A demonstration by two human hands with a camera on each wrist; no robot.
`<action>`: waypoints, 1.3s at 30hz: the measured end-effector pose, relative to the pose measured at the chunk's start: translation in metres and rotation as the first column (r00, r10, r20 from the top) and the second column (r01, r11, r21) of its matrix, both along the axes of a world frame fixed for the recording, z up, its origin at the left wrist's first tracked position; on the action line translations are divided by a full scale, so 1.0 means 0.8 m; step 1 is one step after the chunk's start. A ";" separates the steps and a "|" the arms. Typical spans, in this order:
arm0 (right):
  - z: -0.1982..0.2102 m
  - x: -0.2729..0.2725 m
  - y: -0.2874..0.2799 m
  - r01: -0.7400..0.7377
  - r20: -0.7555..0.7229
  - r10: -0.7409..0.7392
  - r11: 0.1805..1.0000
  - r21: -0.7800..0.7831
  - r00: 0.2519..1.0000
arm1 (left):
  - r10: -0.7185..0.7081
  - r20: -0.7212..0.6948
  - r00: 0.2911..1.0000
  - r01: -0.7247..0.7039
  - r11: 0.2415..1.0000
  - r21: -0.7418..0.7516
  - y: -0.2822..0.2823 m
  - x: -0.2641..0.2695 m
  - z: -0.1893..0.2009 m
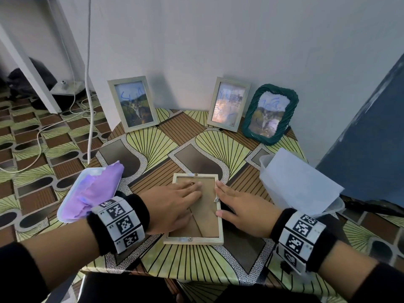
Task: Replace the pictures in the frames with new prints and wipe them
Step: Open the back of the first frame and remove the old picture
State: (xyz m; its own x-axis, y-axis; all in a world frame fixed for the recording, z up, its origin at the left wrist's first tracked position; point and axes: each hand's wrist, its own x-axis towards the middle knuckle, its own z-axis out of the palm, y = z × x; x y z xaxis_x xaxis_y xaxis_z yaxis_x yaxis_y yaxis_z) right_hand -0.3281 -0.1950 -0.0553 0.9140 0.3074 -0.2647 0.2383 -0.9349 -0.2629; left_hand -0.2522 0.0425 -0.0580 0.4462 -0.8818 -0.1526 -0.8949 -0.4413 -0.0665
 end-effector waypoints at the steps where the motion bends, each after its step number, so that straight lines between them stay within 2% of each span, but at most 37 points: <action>1: 0.001 0.000 0.000 -0.003 -0.009 0.003 1.000 0.006 1.000 | -0.024 0.020 1.000 0.024 1.000 0.000 -0.001 0.000 0.000; 3: 0.002 0.001 -0.001 -0.005 -0.022 0.005 1.000 0.011 1.000 | -0.078 0.032 0.996 0.078 0.997 0.005 -0.003 0.002 -0.001; 7: 0.002 0.003 -0.003 -0.013 -0.037 0.013 1.000 0.004 0.999 | -0.159 -0.033 0.987 0.160 0.986 0.051 -0.003 0.008 -0.003; 14: 0.001 0.006 -0.009 -0.051 0.003 0.051 0.998 0.027 0.999 | -0.164 -0.151 0.975 0.164 0.986 -0.016 -0.001 0.019 0.015; 18: -0.001 0.006 -0.009 -0.061 0.031 0.060 0.997 0.037 0.998 | -0.147 -0.084 0.986 0.145 0.989 -0.023 -0.001 0.018 0.014; 23: 0.000 0.006 -0.005 -0.055 0.013 0.055 0.998 -0.008 0.998 | -0.135 0.004 0.991 0.133 0.977 0.164 -0.008 0.006 0.003; 26: 0.001 0.006 -0.001 -0.060 0.015 0.061 0.997 -0.044 0.998 | -0.154 0.048 0.987 0.147 0.981 0.125 -0.009 0.003 0.000; 33: 0.001 0.003 0.003 -0.052 0.053 0.055 0.997 -0.058 0.997 | -0.118 -0.014 0.993 0.119 0.990 0.079 0.001 0.008 0.007; 39: -0.001 0.001 0.007 -0.101 0.090 0.108 0.992 -0.072 0.990 | -0.119 -0.035 0.992 0.122 0.989 0.079 0.018 0.012 0.009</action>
State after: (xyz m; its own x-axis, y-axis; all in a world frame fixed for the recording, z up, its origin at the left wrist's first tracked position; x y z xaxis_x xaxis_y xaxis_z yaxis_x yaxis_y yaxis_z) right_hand -0.3272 -0.1892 -0.0560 0.8994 0.3869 -0.2034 0.3561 -0.9184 -0.1724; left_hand -0.2424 0.0570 -0.0508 0.3315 -0.9131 -0.2373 -0.9434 -0.3242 -0.0702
